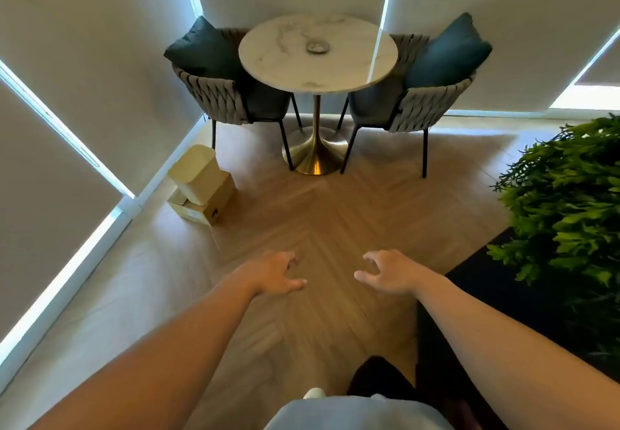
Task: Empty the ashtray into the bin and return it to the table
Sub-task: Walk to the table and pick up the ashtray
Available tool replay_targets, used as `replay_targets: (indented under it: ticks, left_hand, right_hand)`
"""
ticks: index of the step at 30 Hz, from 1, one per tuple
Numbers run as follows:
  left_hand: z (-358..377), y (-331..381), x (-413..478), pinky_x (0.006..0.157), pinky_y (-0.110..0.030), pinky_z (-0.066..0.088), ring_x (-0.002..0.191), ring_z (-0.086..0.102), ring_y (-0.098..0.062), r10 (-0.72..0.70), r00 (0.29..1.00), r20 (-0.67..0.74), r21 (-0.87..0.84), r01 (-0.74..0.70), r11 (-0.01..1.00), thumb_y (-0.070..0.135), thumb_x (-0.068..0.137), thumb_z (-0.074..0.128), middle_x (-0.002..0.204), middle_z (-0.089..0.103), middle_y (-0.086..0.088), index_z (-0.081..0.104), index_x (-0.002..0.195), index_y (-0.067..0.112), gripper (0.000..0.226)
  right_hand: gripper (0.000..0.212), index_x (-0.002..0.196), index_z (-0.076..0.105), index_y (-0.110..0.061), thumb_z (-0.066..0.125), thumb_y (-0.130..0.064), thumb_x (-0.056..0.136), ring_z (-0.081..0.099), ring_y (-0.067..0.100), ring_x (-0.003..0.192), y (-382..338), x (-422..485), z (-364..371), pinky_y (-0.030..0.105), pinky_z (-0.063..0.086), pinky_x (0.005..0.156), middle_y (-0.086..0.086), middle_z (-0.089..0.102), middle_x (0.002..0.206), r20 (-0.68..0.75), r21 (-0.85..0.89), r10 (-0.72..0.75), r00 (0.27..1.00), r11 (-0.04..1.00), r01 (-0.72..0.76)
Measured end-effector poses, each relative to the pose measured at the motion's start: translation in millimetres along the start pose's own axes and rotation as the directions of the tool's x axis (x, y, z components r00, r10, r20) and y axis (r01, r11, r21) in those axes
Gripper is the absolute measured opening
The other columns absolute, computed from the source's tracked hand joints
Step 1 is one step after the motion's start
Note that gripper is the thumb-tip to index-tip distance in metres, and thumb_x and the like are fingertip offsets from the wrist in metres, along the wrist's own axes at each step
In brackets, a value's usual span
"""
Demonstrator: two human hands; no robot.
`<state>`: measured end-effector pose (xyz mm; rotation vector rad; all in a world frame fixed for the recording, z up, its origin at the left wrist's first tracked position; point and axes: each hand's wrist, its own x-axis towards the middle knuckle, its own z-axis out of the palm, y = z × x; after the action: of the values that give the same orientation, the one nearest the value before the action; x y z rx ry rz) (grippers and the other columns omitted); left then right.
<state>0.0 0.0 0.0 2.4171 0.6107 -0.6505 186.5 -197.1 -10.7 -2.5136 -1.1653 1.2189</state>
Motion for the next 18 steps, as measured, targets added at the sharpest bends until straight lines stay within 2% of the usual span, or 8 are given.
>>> replay_targets:
  ticks: [9,18]
  left_hand:
    - [-37,-19,81,0.097,-0.038,0.047,0.117,0.055,-0.020,-0.024,0.999,0.034,-0.013,0.025,1.000,0.061,0.086,0.059,0.134,0.057,-0.003,0.049,0.137,0.023,0.064]
    - [-119,-23,201,0.094,-0.037,0.048,0.111,0.057,-0.019,-0.078,0.996,0.046,-0.045,0.080,0.996,0.063,0.085,0.059,0.129,0.058,-0.001,0.051,0.134,0.023,0.063]
  right_hand:
    - [0.079,0.151,0.031,-0.015,0.049,-0.062,0.090,0.037,0.024,0.140,11,76,-42,0.042,0.036,0.111,0.005,0.039,0.154,0.011,0.024,0.024,1.000,0.999,-0.024]
    - [0.078,0.150,0.034,-0.017,0.049,-0.064,0.089,0.037,0.023,0.140,27,191,-141,0.042,0.037,0.110,0.006,0.040,0.153,0.040,0.026,0.019,0.999,0.999,-0.020]
